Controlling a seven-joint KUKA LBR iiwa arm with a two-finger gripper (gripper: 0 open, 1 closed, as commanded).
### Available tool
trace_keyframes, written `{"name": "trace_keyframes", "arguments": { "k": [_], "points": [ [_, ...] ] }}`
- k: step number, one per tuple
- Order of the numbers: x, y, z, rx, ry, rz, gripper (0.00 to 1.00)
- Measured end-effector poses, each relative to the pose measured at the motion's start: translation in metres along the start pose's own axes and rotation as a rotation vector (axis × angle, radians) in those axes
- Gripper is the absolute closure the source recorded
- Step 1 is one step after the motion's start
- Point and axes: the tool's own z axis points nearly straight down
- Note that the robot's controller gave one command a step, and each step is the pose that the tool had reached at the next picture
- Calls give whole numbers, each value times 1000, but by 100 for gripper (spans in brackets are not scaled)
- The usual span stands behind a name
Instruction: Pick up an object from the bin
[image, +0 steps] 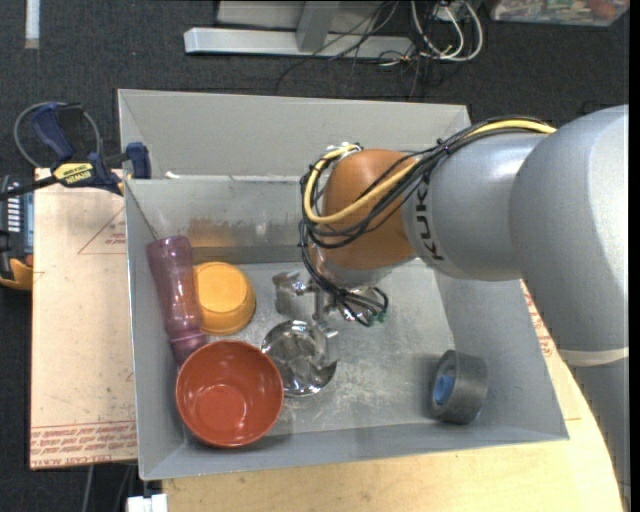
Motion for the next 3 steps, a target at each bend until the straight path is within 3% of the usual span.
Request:
{"name": "trace_keyframes", "arguments": {
  "k": [1,2,3],
  "points": [
    [-3,27,-2,4,-3,27,0],
    [-31,-14,-41,4,-6,-278,0],
    [56,65,-13,-1,1,-180,0]
  ]
}}
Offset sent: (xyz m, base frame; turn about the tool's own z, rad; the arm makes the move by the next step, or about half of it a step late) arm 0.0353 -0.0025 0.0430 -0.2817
